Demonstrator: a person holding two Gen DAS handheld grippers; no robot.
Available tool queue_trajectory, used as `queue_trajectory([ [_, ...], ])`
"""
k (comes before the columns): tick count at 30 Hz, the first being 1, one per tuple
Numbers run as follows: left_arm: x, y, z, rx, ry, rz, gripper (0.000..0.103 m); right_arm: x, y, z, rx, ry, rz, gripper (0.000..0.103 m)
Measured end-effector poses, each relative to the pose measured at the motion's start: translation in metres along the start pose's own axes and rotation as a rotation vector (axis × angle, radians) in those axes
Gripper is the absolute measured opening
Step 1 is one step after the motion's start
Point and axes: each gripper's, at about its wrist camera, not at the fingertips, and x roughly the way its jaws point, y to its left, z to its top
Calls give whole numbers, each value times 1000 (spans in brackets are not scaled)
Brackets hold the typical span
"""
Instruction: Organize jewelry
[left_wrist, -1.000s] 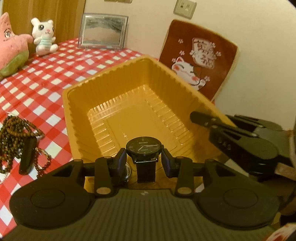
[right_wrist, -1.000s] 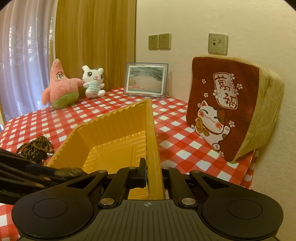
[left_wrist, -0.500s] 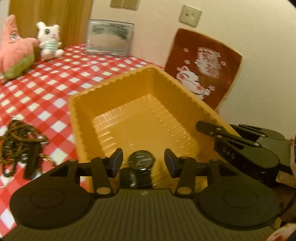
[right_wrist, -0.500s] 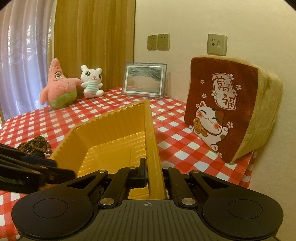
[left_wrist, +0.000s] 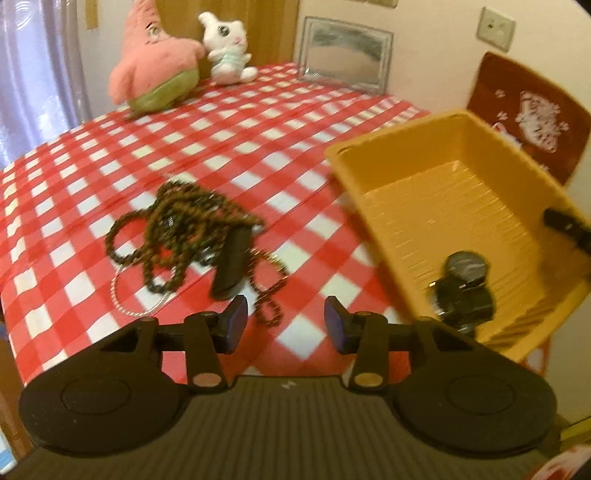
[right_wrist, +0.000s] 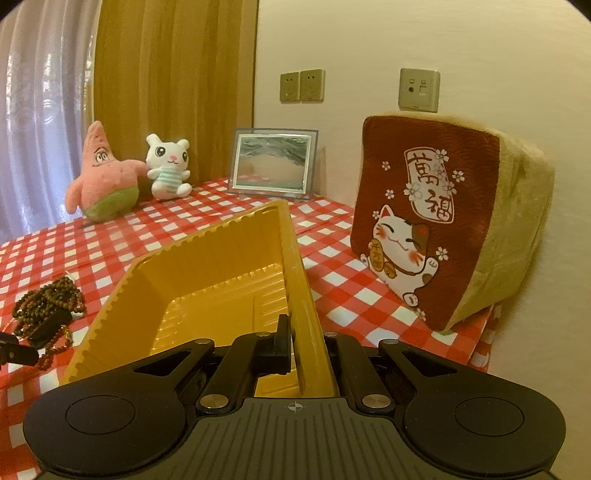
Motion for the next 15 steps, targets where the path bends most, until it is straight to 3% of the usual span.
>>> queue_trajectory([
  [15,39,2,0,44,37,61,25,0,0,1,4,1,-3,5],
])
